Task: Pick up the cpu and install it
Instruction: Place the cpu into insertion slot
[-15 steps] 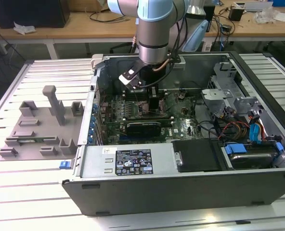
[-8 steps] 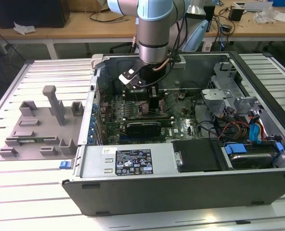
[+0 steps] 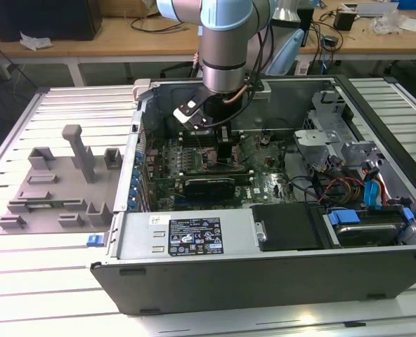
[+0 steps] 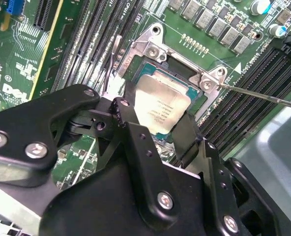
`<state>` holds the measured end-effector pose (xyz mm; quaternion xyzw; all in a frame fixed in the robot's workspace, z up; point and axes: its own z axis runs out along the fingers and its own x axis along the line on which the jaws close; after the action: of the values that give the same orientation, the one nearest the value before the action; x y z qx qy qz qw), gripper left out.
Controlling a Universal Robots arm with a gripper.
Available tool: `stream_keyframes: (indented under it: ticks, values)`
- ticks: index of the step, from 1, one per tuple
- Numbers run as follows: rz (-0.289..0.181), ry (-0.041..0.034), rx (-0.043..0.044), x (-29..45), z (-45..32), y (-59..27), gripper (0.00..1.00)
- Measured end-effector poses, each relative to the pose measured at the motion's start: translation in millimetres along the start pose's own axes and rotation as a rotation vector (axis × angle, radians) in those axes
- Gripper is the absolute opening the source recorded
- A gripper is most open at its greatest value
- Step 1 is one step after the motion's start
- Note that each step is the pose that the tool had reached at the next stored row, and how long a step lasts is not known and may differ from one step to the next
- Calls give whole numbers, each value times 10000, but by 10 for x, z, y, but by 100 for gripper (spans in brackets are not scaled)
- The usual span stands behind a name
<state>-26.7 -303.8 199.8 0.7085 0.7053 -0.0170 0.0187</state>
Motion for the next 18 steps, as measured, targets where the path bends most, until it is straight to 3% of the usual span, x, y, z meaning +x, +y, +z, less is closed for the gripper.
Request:
stream_keyframes:
  ticks: [18]
  values:
    - [339,5,15,0,-11,8,54]
